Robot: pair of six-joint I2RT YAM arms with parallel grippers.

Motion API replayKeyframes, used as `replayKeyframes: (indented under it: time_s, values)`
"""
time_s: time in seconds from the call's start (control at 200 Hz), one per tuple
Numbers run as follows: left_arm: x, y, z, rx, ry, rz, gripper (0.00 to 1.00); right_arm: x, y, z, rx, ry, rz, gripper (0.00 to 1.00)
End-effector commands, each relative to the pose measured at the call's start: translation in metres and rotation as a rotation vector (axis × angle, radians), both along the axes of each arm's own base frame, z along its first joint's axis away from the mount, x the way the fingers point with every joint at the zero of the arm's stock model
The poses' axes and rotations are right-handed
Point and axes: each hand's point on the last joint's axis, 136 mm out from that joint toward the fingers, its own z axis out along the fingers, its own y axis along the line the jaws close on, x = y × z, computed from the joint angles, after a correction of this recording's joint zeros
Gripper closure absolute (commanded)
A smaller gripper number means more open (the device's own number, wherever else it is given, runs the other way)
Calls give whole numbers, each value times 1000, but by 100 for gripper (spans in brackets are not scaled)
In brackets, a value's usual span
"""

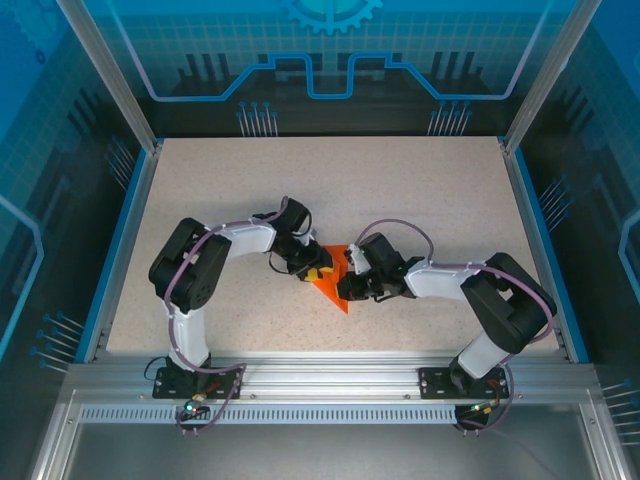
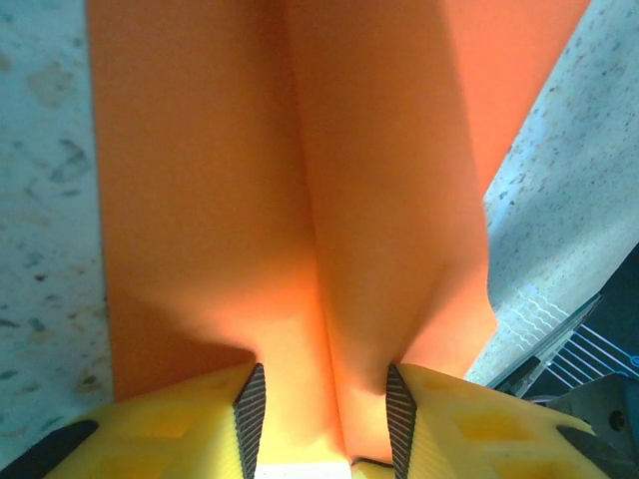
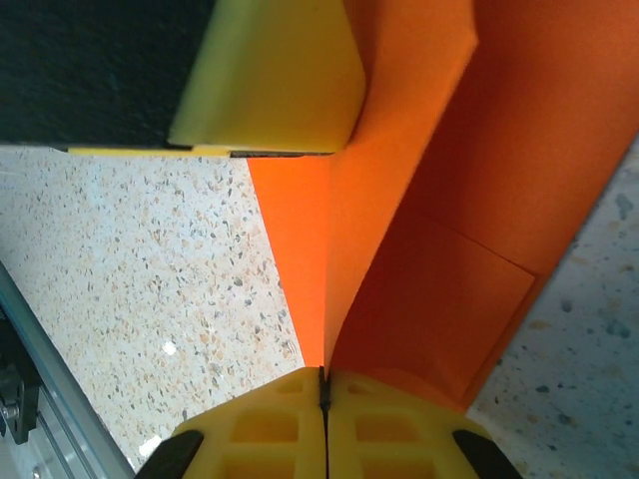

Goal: Fold a paper plane with a square sheet of paper (fold left side to right side)
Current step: Fourth fold the wing at the center of the table.

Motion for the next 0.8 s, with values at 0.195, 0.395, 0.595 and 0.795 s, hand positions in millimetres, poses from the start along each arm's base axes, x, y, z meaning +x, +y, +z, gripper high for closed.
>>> replayKeyframes:
  time_s: [0.195,0.395,0.595,0.795]
  values:
    - [-4,5,-15,68,59,18,60,1,-1,-3,21,27,-1,90]
    - [-6,8,-19,88,69,18,60,5,-1,3,31,12,-5,85]
    - [-7,9,-19,94,73,18,60,9,0,14,50,-8,-3,77]
    - [-7,9,-19,94,73,17,60,15,-7,27,47,-39,-7,69]
